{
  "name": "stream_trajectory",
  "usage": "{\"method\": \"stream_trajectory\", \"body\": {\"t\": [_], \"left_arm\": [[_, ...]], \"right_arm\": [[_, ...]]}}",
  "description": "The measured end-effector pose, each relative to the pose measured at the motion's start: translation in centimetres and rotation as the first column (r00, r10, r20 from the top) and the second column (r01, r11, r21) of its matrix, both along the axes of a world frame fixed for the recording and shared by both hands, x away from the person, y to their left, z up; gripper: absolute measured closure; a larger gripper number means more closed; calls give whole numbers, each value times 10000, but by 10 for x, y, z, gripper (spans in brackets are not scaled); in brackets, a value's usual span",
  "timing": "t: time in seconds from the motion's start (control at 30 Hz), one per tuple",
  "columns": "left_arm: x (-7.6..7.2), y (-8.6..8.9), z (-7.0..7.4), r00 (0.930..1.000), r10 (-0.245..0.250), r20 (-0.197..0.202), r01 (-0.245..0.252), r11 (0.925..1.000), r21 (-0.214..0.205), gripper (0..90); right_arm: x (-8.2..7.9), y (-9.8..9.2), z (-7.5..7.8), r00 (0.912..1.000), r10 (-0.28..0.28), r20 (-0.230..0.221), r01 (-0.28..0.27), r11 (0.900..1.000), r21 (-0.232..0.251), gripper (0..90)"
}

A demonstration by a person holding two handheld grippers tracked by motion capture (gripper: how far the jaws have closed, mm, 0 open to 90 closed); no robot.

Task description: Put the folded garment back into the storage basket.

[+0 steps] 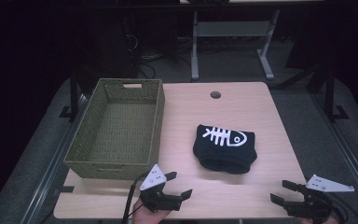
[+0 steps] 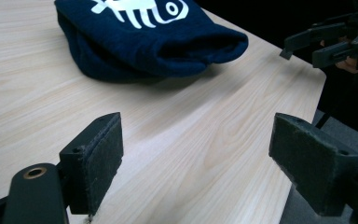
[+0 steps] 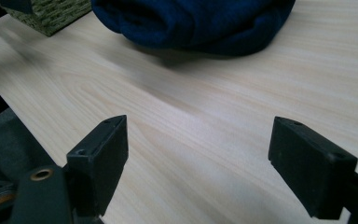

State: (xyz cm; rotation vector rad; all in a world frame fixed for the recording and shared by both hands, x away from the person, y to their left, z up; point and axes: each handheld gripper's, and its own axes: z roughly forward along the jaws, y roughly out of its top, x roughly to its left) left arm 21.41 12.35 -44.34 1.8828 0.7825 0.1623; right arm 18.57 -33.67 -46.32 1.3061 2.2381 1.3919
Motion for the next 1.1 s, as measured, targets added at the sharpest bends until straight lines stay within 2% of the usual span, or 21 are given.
{"method": "stream_trajectory", "body": {"t": [0.17, 0.27, 0.4, 0.57, 0.67, 0.77, 0.93, 1.1], "left_arm": [[8, -7, 4, 10000, 47, -33, -46, 9998, 196, 176], [17, -12, 6, 9996, 37, -288, -29, 9996, 271, 176], [30, -20, 9, 9997, 111, -217, -104, 9993, 352, 176], [44, -30, 8, 9998, 92, -203, -85, 9994, 334, 176], [54, -33, 8, 9994, 164, -312, -161, 9998, 106, 177], [63, -38, 7, 9988, 276, -396, -277, 9996, -4, 177], [77, -49, 5, 9979, 359, -538, -359, 9994, 8, 177], [92, -59, 5, 9956, 651, -672, -651, 9979, 19, 178]], "right_arm": [[4, 2, 6, 10000, 38, 26, -37, 10000, -18, 192], [11, 4, 8, 9996, 258, -83, -259, 9996, -146, 191], [25, 10, 14, 9992, 379, -146, -380, 9992, -112, 186], [39, 14, 17, 9986, 530, -89, -529, 9986, 27, 184], [52, 19, 22, 9981, 597, -144, -597, 9982, 37, 184], [57, 22, 25, 9978, 650, -144, -651, 9979, -53, 184], [72, 23, 28, 9975, 621, -332, -625, 9980, -106, 184], [88, 22, 29, 9971, 509, -571, -518, 9986, -139, 185]]}}
